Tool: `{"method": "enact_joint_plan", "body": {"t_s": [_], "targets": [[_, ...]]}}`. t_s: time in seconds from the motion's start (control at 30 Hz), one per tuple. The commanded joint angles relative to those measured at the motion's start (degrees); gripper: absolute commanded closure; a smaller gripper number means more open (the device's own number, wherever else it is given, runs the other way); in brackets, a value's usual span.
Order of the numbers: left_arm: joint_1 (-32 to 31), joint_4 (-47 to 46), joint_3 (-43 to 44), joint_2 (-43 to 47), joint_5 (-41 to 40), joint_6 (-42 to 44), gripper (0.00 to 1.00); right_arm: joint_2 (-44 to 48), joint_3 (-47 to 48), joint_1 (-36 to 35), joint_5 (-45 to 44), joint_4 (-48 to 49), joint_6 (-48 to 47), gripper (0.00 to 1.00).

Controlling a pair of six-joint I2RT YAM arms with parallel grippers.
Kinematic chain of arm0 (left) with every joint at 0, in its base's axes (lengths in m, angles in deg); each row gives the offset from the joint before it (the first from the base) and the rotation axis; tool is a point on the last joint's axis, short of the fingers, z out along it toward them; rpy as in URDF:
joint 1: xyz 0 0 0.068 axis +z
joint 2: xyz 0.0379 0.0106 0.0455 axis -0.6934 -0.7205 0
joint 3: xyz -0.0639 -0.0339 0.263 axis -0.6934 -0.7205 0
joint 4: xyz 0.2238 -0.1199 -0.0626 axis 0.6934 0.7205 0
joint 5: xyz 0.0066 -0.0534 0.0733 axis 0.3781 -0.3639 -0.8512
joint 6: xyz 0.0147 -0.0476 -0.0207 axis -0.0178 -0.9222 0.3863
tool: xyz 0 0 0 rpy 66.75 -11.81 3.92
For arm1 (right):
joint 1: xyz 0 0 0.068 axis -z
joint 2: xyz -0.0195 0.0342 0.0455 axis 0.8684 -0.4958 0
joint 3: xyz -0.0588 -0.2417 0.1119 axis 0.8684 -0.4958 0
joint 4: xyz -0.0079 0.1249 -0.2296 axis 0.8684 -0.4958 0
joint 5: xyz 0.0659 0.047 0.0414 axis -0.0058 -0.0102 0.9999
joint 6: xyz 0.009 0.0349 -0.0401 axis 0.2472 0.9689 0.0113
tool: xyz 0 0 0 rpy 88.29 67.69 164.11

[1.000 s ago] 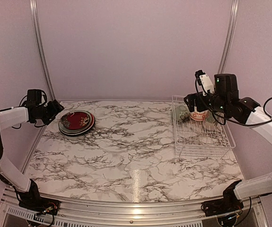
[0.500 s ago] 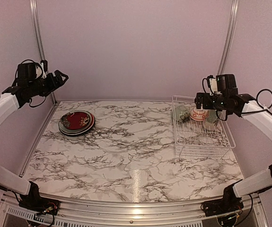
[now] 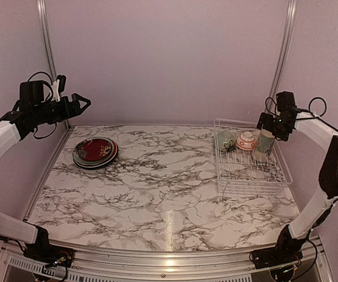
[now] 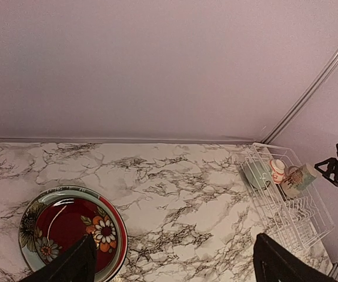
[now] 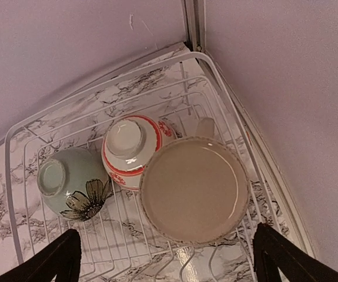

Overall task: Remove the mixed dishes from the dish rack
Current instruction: Grab the cup from the dish rack.

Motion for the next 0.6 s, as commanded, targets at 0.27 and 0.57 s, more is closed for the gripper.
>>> {"method": "enact_joint_plan", "body": {"t_s": [0.27, 0.57], "targets": [[-0.2, -0.1, -1.4, 2.7, 0.2, 1.8, 0.05, -13.6, 10.7, 1.0, -5.7, -2.9, 1.0, 0.02], [-0.2, -0.7, -2.0, 2.2, 0.1, 1.7, 0.05, -16.9, 10.7, 1.0, -7.1, -2.2, -1.3, 0.11]]}}
